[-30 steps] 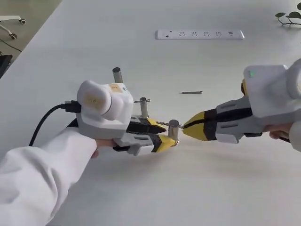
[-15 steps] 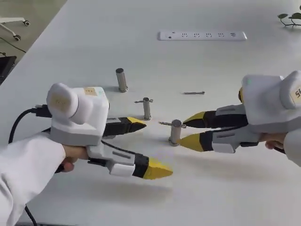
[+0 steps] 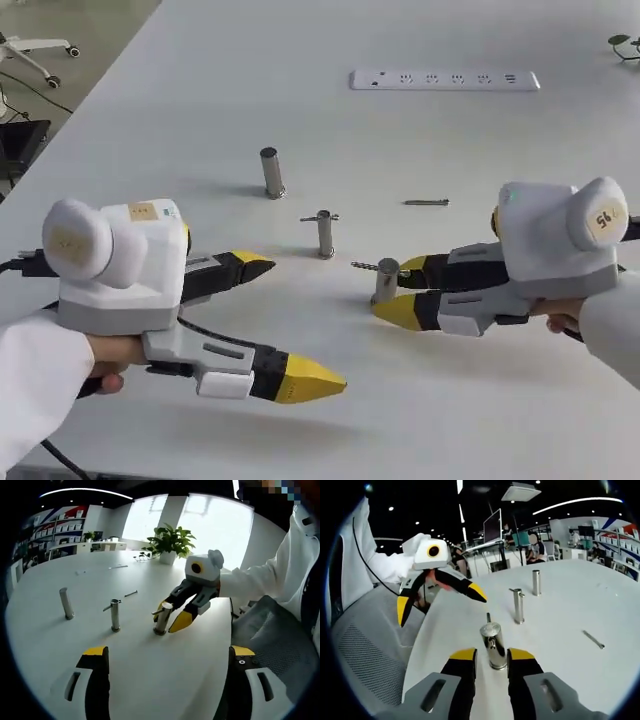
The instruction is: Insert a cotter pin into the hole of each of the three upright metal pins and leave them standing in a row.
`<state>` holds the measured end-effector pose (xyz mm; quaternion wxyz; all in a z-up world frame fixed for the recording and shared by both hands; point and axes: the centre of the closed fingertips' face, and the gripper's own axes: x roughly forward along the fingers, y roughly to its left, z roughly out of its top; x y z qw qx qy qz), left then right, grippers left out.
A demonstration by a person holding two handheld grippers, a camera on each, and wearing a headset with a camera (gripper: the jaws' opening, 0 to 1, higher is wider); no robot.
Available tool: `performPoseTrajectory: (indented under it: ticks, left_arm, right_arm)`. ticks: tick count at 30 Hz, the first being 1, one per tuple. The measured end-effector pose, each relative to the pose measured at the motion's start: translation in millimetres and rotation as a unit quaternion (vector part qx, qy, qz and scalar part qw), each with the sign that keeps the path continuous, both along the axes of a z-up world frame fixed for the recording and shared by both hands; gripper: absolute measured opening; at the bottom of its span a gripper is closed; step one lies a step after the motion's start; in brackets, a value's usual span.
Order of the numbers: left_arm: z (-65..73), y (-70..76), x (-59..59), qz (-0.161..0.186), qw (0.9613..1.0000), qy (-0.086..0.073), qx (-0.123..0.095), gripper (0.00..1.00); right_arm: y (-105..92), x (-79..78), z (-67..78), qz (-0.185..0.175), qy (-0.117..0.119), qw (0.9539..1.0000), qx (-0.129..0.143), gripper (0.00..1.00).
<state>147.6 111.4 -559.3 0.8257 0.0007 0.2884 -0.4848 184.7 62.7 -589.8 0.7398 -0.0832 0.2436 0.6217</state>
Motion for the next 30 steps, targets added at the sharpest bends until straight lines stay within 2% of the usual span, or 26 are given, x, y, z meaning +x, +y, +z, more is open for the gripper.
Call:
performPoseTrajectory:
  ticks: [4,7,9,11,17,22,23,25,30]
  left_arm:
    - [-5.1,7.6,3.4,0.013,0.9999,0.001,0.009,0.99]
    - [-6.3,12.1,6.2,0.023,0.9997,0.002,0.011,0.99]
    - [-6.7,15.2,7.5,0.028,0.9995,0.001,0.014,0.99]
    - [-7.0,18.4,8.9,0.034,0.9993,0.001,0.015,0.99]
    - [-5.1,26.6,13.8,0.054,0.9984,-0.001,0.017,0.97]
    - [-3.6,30.3,15.3,0.061,0.9979,-0.001,0.02,0.97]
    - [-3.7,31.0,15.1,0.062,0.9978,0.0,0.022,0.96]
    - [-6.5,34.5,15.2,0.07,0.997,0.006,0.031,0.94]
    - [-6.7,33.7,11.0,0.072,0.9969,0.015,0.029,0.94]
  right_arm:
    - [0.3,5.8,-1.8,-0.005,-0.01,0.9999,-0.002,0.11]
    - [1.3,5.0,-1.2,0.004,-0.021,0.9998,-0.004,0.1]
    - [0.6,5.3,-1.3,0.007,-0.019,0.9998,-0.006,0.1]
    - [0.4,5.0,-1.0,0.027,-0.038,0.9989,-0.012,0.09]
    - [-0.4,9.0,0.2,0.062,-0.053,0.9964,-0.02,0.07]
    - [-3.0,19.5,5.1,0.079,-0.065,0.9946,-0.019,0.07]
    - [-5.4,28.0,5.4,0.082,-0.067,0.9943,-0.017,0.07]
    - [-7.1,36.1,7.7,0.088,-0.073,0.9933,-0.016,0.07]
    - [-8.9,51.1,6.1,0.089,-0.078,0.993,-0.012,0.07]
